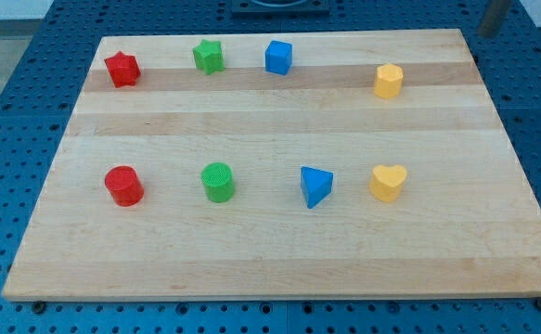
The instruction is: Move your arm towards yellow heart
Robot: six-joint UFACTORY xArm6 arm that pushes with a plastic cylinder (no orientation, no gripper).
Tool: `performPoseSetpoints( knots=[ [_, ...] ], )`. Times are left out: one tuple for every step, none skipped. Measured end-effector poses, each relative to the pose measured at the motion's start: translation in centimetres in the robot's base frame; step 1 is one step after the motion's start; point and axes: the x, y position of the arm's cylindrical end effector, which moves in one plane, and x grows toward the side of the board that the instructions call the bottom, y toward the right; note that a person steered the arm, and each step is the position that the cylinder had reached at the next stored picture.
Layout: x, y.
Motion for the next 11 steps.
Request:
performPoseSetpoints(
  knots=[
    [0.0, 0.0],
    [4.0, -3.0],
    [7.8, -4.5],
    [7.7, -5.3],
    [7.0, -9.8],
    [7.0, -9.8],
    [14.9, -11.6],
    [15.6, -11.7],
    [19.0, -11.7],
    [26.1, -11.6],
    [28.7, -11.6]
  ],
)
